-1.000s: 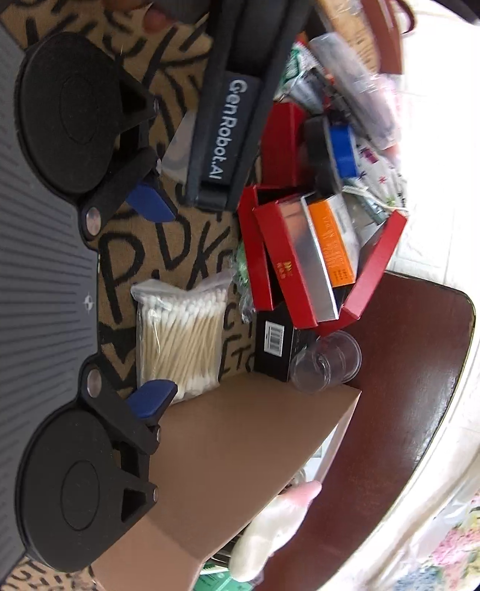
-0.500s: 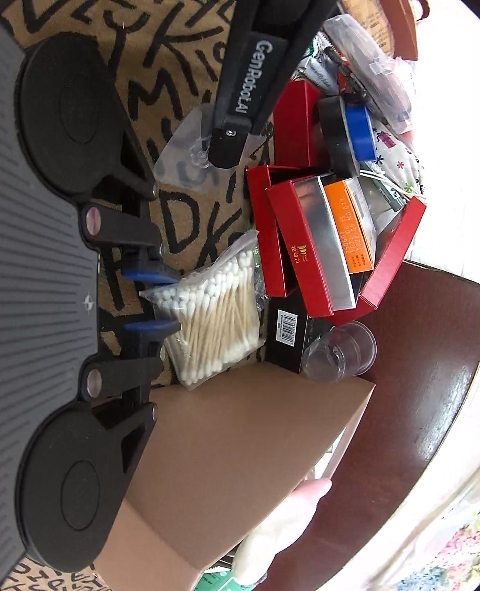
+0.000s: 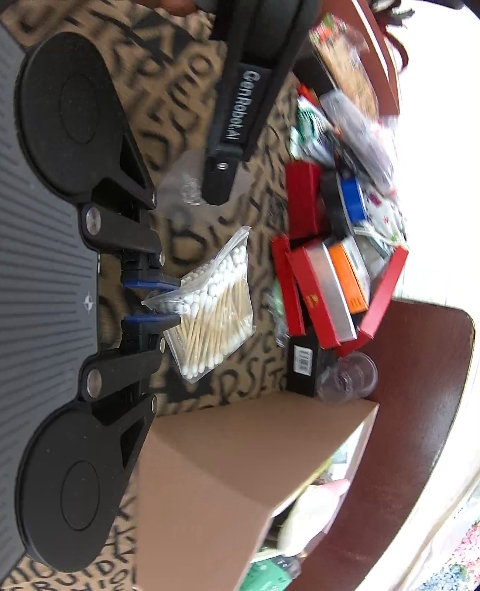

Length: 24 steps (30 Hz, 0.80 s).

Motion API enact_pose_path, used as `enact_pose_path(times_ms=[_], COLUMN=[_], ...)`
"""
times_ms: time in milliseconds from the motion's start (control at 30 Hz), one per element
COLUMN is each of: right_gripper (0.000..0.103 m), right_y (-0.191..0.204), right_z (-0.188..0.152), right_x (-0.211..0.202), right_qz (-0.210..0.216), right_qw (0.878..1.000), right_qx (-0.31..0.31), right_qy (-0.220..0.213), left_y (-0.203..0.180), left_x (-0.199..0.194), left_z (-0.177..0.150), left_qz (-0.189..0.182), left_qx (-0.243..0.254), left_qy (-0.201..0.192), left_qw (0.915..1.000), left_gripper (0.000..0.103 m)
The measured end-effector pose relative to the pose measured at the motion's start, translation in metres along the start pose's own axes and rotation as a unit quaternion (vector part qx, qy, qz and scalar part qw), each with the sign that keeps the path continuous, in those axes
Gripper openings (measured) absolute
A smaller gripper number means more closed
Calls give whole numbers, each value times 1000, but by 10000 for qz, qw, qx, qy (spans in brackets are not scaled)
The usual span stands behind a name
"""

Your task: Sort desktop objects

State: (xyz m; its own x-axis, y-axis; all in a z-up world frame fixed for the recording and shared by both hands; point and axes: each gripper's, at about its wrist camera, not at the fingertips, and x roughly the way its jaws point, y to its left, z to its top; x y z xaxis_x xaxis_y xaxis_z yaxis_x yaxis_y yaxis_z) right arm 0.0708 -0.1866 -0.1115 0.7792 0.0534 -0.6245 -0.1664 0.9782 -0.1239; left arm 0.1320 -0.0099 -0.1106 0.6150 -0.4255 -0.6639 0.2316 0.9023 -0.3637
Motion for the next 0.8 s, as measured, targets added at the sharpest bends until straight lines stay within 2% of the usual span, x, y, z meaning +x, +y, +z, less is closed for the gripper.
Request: enact_pose_path(times_ms=[300, 533, 567, 600, 633, 667, 700, 733, 767, 800], right_gripper=[15, 15, 16, 17, 19, 19, 26, 41, 50, 67], right_y=[-5, -10, -10, -11, -11, -11, -11, -11, -11, -12], right_z=[-39, -56, -58, -61, -62, -63, -65, -65, -65, -64], right_x=[-61, -89, -92, -95, -96, -97, -100, -101, -102, -104], right_qz=[569, 620, 625, 658, 706, 733, 749, 760, 763, 752], right_qw=[9977, 9970, 9969, 9965, 9960, 9956, 9957, 9957, 9957, 9958], right_qx=[148, 75, 62, 38, 16, 27, 81, 140, 211, 292], right_qy=[334, 455, 482, 506, 551, 578, 533, 514, 490, 428], left_y=[7, 4, 3, 2, 2, 1, 0, 0, 0, 0], left_x=[-42, -69, -72, -74, -75, -76, -76, -76, -75, -74], left_z=[-41, -71, -75, -77, -79, -81, -82, -83, -83, -83], left_qz=[79, 59, 41, 18, 6, 23, 77, 122, 139, 129], left_qx=[-279, -333, -353, -363, -374, -379, -379, -387, -415, -460], left_qy=[105, 218, 228, 231, 216, 189, 145, 119, 143, 173], left_qw=[9995, 9992, 9991, 9991, 9991, 9991, 9991, 9991, 9989, 9987], left_gripper=[0, 0, 2, 9, 26, 28, 30, 35, 39, 49])
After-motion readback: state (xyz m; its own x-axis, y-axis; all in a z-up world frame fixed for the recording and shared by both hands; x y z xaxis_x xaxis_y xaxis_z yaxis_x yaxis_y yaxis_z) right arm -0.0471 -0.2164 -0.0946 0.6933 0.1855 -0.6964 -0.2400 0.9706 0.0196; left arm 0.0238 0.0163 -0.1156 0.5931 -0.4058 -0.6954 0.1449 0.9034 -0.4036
